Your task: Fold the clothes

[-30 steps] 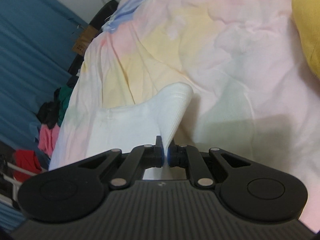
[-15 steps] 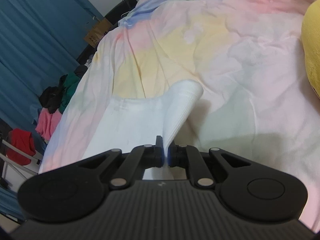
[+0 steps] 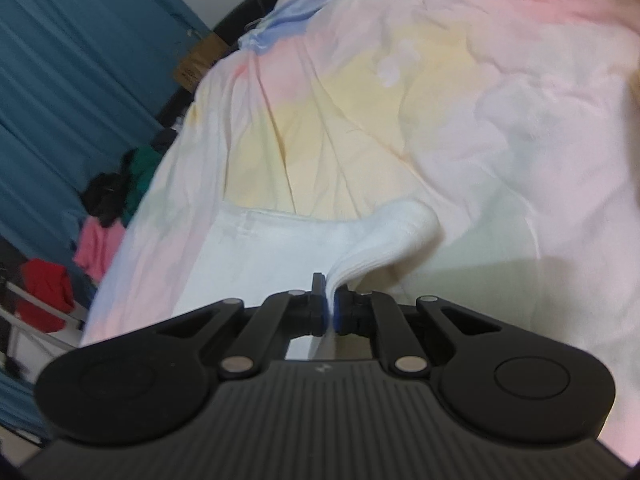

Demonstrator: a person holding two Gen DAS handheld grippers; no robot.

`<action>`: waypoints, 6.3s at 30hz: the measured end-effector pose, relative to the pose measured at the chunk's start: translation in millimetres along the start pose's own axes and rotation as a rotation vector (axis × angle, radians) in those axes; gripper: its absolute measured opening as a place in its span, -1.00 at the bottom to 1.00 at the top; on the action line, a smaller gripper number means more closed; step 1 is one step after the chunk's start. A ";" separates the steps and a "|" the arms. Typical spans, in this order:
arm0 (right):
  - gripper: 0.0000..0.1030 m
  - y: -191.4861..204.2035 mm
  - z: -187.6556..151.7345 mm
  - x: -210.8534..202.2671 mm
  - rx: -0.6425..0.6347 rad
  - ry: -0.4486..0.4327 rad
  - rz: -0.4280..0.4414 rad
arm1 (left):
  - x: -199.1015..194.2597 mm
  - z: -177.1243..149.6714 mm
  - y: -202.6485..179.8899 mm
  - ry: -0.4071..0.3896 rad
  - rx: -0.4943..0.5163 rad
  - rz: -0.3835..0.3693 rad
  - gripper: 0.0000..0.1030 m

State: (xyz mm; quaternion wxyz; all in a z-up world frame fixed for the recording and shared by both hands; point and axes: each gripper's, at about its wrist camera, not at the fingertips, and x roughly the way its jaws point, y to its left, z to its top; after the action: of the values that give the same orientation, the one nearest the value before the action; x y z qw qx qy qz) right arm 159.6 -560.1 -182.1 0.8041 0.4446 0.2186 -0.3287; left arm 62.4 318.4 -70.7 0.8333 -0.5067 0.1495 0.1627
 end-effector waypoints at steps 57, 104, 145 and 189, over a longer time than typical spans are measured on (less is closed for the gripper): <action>0.53 143.1 -92.2 -170.2 -0.818 -0.023 0.428 | -56.6 -164.0 -128.9 -0.084 0.951 0.116 0.88; 0.53 128.7 -148.1 -44.9 -0.688 -0.023 0.282 | 280.8 -460.9 -328.5 0.166 1.416 -0.035 -0.69; 0.52 144.3 -209.3 -114.7 -0.838 0.113 0.742 | -40.4 -240.0 -184.4 0.061 0.869 -0.131 0.61; -0.77 298.5 -21.6 -15.6 -0.904 -0.309 0.138 | 64.1 -205.4 -102.8 0.212 0.613 -0.061 0.66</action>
State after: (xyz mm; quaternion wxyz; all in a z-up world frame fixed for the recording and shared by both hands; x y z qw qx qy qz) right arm 363.4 -420.4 -12.5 0.9597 0.0098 0.1875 -0.2090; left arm 146.4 98.0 -106.2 0.9314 -0.2505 0.2621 0.0315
